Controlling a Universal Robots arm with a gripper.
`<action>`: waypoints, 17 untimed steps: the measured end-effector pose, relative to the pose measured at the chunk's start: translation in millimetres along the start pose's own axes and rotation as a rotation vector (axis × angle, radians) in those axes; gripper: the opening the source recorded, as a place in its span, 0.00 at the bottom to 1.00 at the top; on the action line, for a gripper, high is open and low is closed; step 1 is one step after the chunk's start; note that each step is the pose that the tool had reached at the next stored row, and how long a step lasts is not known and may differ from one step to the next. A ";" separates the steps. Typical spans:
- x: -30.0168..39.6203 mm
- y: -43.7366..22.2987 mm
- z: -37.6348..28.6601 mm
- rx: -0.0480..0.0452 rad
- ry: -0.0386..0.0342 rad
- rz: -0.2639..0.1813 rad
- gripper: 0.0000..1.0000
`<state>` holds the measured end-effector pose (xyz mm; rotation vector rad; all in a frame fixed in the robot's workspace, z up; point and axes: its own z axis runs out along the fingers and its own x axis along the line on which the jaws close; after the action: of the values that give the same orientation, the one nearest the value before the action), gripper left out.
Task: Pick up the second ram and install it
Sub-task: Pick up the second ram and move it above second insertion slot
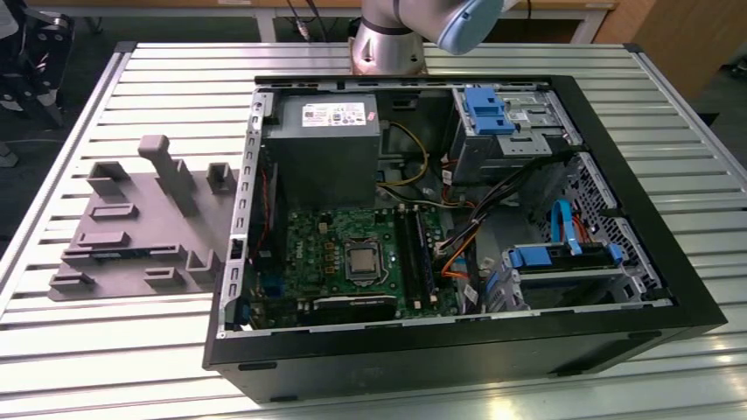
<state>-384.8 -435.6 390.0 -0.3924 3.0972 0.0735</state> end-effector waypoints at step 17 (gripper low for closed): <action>0.0 0.0 0.3 -0.0075 0.0137 -0.308 0.11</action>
<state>-384.8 -435.6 389.7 -0.8659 3.0072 0.0772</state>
